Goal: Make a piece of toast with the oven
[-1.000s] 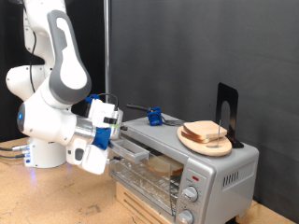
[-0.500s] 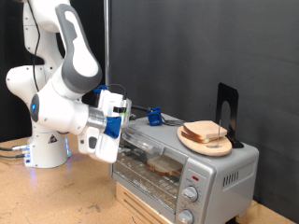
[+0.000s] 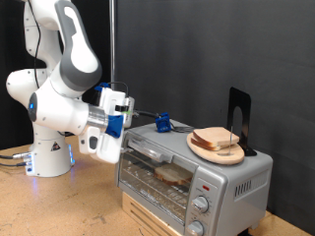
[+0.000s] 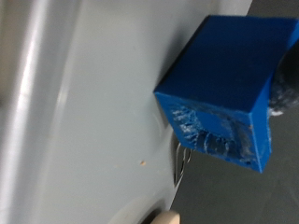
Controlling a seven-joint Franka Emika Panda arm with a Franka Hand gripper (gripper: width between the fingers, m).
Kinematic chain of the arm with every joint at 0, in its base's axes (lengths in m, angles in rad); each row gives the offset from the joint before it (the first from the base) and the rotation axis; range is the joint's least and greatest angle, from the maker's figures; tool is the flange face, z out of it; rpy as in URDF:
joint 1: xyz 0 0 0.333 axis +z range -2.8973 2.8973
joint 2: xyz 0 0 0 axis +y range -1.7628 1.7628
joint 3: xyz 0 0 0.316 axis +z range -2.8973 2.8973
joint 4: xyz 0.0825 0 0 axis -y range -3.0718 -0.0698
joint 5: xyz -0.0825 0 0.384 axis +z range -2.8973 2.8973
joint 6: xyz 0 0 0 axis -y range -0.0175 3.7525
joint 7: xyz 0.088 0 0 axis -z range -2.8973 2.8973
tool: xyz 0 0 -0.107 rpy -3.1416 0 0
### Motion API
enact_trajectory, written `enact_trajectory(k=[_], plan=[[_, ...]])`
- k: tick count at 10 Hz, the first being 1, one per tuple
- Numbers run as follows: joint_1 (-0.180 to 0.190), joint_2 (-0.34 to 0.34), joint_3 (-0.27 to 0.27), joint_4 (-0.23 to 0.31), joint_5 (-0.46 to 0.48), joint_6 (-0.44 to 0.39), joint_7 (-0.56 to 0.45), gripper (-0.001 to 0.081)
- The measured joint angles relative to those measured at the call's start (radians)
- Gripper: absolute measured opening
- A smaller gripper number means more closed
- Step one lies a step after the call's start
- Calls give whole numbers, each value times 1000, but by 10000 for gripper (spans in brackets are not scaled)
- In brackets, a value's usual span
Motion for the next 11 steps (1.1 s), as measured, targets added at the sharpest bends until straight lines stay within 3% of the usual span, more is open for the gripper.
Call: enact_trajectory(k=[3,4,5,8,11], plan=[[-71,-66,-56,-53,-58,-2,6,808],[-70,-63,-54,-52,-57,-6,6,808],[-72,-58,-58,-45,-88,-60,22,808],[-104,-30,-113,36,-185,-210,118,808],[-119,99,-139,187,-241,-263,130,808]])
